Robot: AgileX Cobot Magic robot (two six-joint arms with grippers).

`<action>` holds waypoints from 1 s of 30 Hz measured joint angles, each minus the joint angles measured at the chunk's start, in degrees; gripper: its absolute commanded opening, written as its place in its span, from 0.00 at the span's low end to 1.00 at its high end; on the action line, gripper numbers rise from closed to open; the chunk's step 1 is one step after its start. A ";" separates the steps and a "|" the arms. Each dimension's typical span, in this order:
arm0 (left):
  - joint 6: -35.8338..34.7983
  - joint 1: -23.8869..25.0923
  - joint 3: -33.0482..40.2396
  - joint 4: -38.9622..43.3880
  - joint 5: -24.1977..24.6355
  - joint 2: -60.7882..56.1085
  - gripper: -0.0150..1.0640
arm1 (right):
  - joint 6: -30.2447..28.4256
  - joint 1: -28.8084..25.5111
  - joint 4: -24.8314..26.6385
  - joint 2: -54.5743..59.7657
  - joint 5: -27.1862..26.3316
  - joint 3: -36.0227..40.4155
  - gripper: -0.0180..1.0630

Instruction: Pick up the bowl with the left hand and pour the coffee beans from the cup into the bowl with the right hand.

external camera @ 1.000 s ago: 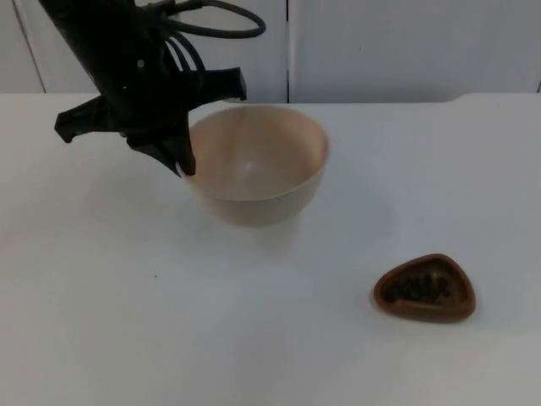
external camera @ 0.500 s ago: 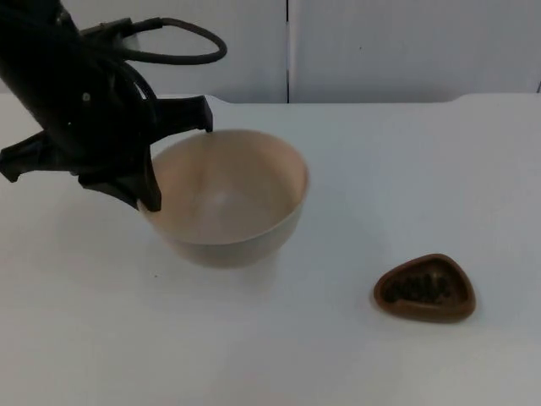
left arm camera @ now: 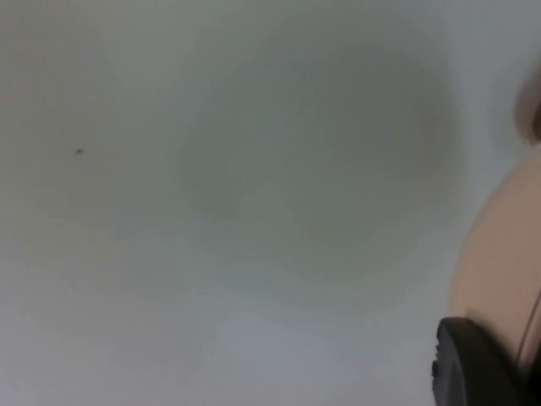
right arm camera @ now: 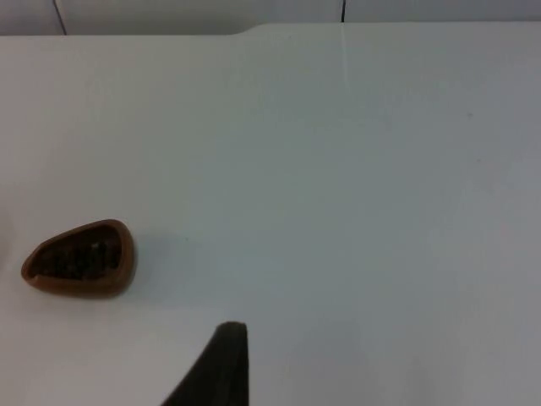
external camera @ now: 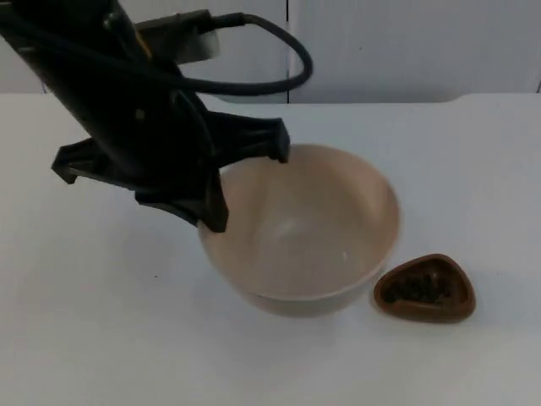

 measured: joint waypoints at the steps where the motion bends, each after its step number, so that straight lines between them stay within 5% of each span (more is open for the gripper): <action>1: 0.00 0.00 0.00 0.00 0.00 0.00 0.01 | 0.00 0.00 0.00 0.00 0.00 0.00 0.99; 19: -1.54 -2.37 0.00 -0.10 -0.92 0.00 0.01 | 0.00 0.00 0.00 0.00 0.00 0.00 0.99; 30: -25.98 -2.37 0.00 14.28 3.17 0.00 0.01 | 0.38 0.00 0.00 0.00 0.00 0.00 0.99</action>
